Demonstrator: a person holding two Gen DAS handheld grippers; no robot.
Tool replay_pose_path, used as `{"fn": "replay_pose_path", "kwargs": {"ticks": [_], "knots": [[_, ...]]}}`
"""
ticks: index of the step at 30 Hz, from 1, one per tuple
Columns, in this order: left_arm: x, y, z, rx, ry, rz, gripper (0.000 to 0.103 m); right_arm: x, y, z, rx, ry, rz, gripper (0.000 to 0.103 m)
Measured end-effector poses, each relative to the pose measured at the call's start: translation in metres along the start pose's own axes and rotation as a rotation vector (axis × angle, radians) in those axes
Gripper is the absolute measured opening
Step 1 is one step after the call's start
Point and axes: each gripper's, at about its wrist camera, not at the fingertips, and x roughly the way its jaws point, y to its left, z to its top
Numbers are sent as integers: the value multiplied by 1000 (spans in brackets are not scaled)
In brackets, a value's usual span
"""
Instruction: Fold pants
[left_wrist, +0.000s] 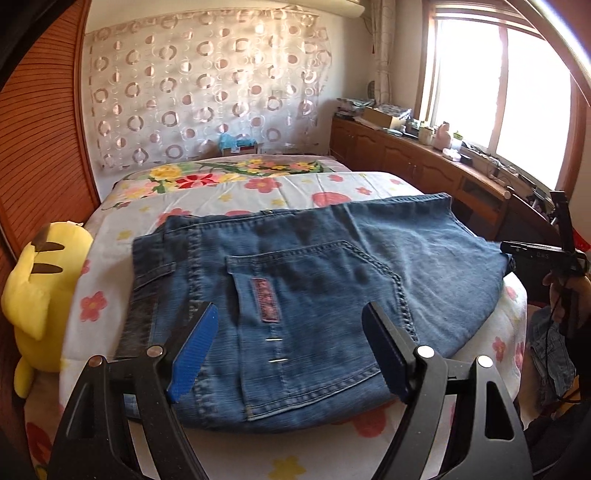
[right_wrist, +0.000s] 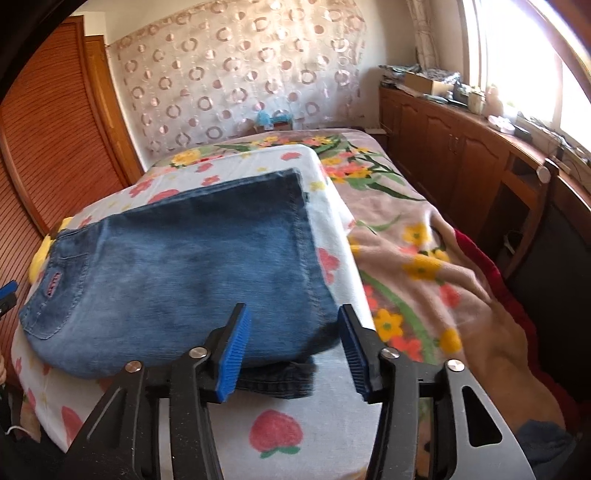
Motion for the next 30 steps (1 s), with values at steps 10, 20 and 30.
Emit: {"fn": "replay_pose_path", "kwargs": {"ticks": [10,20,30], "knots": [[9,-7,-8,-13,22,-17,81,13,-6,0,51,31,54,56],[7,-5,-7,-28,16,-9,81,15,6,5,-11,30,38,11],[-5,2,-1,-32,-11,18,81,-28,64,26,-179,-103,178,4]]}}
